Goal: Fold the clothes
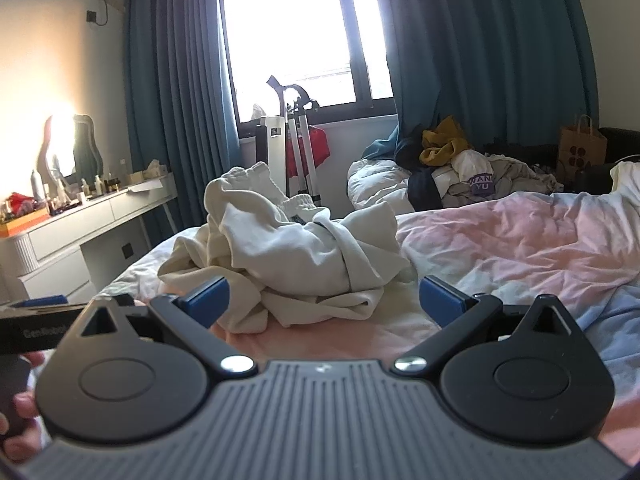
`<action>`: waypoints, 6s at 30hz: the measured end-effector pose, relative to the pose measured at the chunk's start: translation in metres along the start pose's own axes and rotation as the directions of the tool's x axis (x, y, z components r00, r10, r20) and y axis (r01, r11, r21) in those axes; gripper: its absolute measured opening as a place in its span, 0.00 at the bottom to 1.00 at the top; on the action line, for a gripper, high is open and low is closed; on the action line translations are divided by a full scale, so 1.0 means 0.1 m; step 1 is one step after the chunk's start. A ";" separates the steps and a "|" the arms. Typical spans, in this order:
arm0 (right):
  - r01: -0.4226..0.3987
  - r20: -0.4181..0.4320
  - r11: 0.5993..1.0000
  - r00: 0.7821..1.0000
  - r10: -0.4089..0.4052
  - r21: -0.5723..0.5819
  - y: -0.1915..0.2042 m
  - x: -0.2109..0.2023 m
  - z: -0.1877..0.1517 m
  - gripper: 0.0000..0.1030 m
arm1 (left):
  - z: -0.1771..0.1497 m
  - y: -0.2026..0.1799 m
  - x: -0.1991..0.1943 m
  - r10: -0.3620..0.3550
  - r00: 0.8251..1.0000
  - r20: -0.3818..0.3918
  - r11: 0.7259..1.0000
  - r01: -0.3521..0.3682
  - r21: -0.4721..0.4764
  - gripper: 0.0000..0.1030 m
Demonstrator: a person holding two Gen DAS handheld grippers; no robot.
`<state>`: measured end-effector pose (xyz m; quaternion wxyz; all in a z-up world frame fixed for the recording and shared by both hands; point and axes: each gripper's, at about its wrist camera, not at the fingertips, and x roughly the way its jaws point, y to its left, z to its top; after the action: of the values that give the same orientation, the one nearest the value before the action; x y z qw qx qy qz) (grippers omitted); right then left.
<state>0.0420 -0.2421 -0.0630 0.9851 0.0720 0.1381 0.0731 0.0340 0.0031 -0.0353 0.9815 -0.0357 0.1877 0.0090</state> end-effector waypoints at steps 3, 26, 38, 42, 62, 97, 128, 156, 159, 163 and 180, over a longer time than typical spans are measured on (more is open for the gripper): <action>0.002 -0.001 1.000 1.000 -0.002 -0.006 -0.03 0.00 0.00 1.00 | 0.03 0.06 0.02 -0.007 1.000 -0.016 0.999 0.006 -0.031 1.00; 0.032 -0.075 0.991 0.997 -0.022 0.131 -0.30 0.28 -0.10 1.00 | 1.68 0.41 2.24 -0.168 0.971 -0.170 0.951 0.114 -0.289 0.99; 0.024 -0.150 0.983 0.989 0.004 0.180 -0.44 0.85 -0.33 1.00 | 1.65 -0.01 3.53 -0.041 0.970 -0.241 0.987 0.002 -0.161 0.48; 0.017 -0.152 0.979 0.988 0.015 0.203 -0.48 0.93 -0.37 1.00 | 1.62 -0.05 3.39 -0.050 0.977 -0.207 0.990 0.021 -0.142 0.16; -0.034 -0.022 0.988 0.999 0.037 0.150 -0.29 0.33 -0.15 1.00 | 0.42 0.39 0.39 -0.203 0.940 -0.274 0.970 0.154 -0.190 0.15; -0.090 -0.120 0.988 0.987 0.105 0.127 -0.15 0.45 -0.28 1.00 | 0.00 0.82 0.02 -0.023 0.900 -0.436 0.995 0.061 0.074 0.73; -0.380 -0.194 0.922 0.913 0.360 -0.079 1.18 0.79 0.18 0.77 | 0.04 1.68 0.20 -0.175 0.952 -0.253 0.940 0.086 -0.329 0.81; -0.046 -0.389 0.998 0.921 0.024 -0.047 0.49 -0.10 -0.67 0.29 | -0.28 1.60 0.34 -0.484 0.782 -0.393 0.794 0.203 -0.574 0.79; -0.046 -0.343 0.998 0.939 0.029 -0.040 0.49 -0.13 -0.67 0.29 | -0.30 1.69 0.55 -0.457 0.800 -0.390 0.771 0.137 -0.621 0.77; -0.049 -0.310 0.997 0.950 0.028 -0.061 0.50 -0.14 -0.68 0.29 | -0.37 1.73 0.81 -0.514 0.795 -0.323 0.668 0.135 -0.731 0.69; -0.118 -0.287 0.986 0.946 0.148 0.118 0.56 -0.17 -0.63 0.15 | 0.31 1.71 1.15 -0.392 0.889 -0.239 0.763 0.169 -0.625 0.09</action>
<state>0.0010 -0.1825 -0.1092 0.9415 0.1183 0.2817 0.1423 0.1470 0.1762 -0.0602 0.8607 -0.3665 0.3420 -0.0894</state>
